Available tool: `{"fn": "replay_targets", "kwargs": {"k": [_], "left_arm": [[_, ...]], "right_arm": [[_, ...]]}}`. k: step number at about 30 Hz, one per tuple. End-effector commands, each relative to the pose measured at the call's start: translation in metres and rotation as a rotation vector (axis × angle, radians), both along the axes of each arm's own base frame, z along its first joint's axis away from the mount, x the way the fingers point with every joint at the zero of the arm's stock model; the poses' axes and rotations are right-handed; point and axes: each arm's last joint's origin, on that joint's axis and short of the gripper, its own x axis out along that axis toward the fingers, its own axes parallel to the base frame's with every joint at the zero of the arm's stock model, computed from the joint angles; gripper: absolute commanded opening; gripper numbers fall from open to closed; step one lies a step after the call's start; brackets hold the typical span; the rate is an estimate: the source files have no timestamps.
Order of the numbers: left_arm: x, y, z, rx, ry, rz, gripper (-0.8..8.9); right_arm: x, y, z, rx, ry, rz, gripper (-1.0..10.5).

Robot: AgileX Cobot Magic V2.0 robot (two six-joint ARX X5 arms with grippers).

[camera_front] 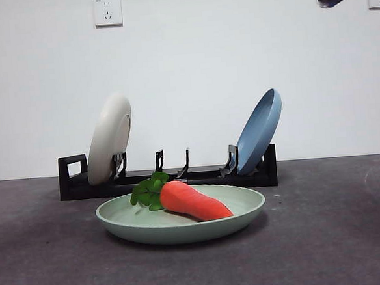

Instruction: Take the green plate from the plate rack,put the plate on the table,take the carrot from the table,put the carrot in the plate

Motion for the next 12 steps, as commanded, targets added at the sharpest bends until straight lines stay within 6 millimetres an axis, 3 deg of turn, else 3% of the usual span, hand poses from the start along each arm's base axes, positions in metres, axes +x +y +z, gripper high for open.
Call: {"fn": "replay_targets", "kwargs": {"k": [1,6,12], "left_arm": [[-0.001,0.022,0.003,0.027,-0.099,0.06,-0.03],[-0.014,0.047,-0.009,0.012,-0.207,0.195,-0.03],[-0.014,0.061,-0.061,0.013,-0.251,0.306,-0.03]], "right_arm": [[-0.001,0.0,-0.001,-0.004,-0.003,0.006,0.0],[-0.001,0.0,-0.001,-0.004,-0.004,0.006,0.0],[-0.001,0.0,-0.001,-0.004,-0.004,0.006,0.0]]}}
